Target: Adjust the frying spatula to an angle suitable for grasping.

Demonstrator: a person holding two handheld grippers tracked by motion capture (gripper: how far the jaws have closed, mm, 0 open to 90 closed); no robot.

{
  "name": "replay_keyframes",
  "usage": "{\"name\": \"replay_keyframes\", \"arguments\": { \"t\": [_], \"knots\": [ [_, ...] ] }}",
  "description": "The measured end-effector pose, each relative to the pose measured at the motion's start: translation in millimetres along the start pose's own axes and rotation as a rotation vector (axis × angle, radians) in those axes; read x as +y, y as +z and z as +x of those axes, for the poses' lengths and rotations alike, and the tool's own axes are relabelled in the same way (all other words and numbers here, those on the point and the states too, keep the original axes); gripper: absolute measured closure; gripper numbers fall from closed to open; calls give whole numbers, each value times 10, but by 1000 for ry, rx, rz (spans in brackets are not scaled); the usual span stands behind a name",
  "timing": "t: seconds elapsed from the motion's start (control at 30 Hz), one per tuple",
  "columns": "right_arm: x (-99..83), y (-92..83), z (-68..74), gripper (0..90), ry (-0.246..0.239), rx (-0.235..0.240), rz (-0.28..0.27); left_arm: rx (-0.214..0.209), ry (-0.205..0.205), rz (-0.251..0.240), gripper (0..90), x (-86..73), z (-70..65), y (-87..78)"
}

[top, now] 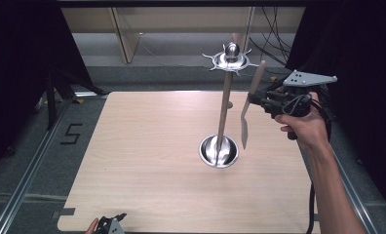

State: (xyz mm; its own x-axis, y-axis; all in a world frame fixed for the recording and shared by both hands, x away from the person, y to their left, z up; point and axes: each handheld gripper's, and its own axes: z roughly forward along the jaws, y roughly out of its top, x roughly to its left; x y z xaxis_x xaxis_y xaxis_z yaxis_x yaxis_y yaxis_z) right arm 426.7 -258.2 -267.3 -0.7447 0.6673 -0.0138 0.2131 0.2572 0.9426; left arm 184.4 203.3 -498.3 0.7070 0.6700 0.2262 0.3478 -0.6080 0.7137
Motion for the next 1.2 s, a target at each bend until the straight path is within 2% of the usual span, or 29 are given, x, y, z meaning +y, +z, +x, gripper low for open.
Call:
{"name": "replay_keyframes", "arguments": {
  "t": [0.03, 0.07, 0.17, 0.2, 0.23, 0.27, 0.3, 0.33, 0.43, 0.47, 0.5, 0.6, 0.67, 0.7, 0.77, 0.83, 0.87, 0.9, 0.97, 1.0, 1.03, 1.07, 1.1, 1.13, 1.17, 1.2],
  "knots": [
    [12, 5, 16, 742, 7, -15, 12, -8, 25, 26, 148, 5, 18, -20],
    [26, 7, 9, 741, -12, -19, 21, -13, 17, 20, 148, 4, 15, -16],
    [47, 30, 26, 741, -13, -19, 34, 3, 0, 3, 148, 0, 3, -2],
    [47, 45, 31, 741, -12, -24, 28, -9, 0, 4, 148, 1, 2, -6],
    [45, 52, 32, 741, -15, -22, 32, -13, 18, 21, 147, 5, 13, -17],
    [45, 51, 53, 741, -2, -28, 47, -11, -18, -13, 148, 2, -15, 8],
    [46, 61, 40, 741, -28, -31, 47, -5, -11, -7, 148, 2, -11, 7],
    [45, 62, 52, 741, -14, -35, 58, -7, -14, -7, 148, 0, -14, 7],
    [42, 86, 44, 741, -21, -35, 54, 0, 0, 3, 148, -1, -3, 2],
    [39, 91, 51, 741, -16, -32, 59, -11, 25, 25, 148, 6, 14, -23],
    [42, 91, 54, 741, -19, -34, 64, -15, 17, 19, 148, 4, 11, -15],
    [39, 106, 46, 741, -32, -36, 50, -9, 23, 23, 148, 3, 13, -17],
    [35, 108, 57, 740, -19, -37, 60, 2, -8, -1, 148, 0, -8, 9],
    [33, 113, 58, 741, -23, -41, 53, -9, -17, -8, 148, -1, -15, 8],
    [29, 114, 61, 740, -25, -44, 48, 2, 3, 8, 147, -2, -2, 7],
    [21, 120, 68, 740, -18, -49, 42, 0, 4, 9, 148, -1, 0, 4],
    [23, 122, 73, 740, -7, -44, 44, -7, -7, 1, 148, -1, -7, 2],
    [23, 123, 72, 739, -8, -44, 43, -17, 19, 23, 148, 1, 11, -16],
    [18, 117, 73, 737, -1, -36, 45, -9, 21, 23, 148, 2, 10, -17],
    [14, 119, 61, 736, -14, -37, 40, -3, 2, 9, 148, -1, -1, 3],
    [4, 125, 63, 735, -6, -34, 31, 1, -6, 1, 147, -1, -7, 10],
    [-6, 124, 80, 734, 22, -27, 28, -9, -17, -7, 148, -2, -16, 9],
    [-11, 125, 70, 734, 14, -17, 24, 3, 0, 6, 147, -3, -5, 9],
    [-21, 121, 81, 734, 24, -19, 18, 1, 1, 9, 147, -4, -2, 4],
    [-33, 130, 75, 733, 7, -33, -7, -6, -3, 1, 148, -3, -5, -3],
    [-36, 115, 91, 730, 29, -15, 9, -13, 19, 24, 148, 1, 13, -22]
  ]
}}
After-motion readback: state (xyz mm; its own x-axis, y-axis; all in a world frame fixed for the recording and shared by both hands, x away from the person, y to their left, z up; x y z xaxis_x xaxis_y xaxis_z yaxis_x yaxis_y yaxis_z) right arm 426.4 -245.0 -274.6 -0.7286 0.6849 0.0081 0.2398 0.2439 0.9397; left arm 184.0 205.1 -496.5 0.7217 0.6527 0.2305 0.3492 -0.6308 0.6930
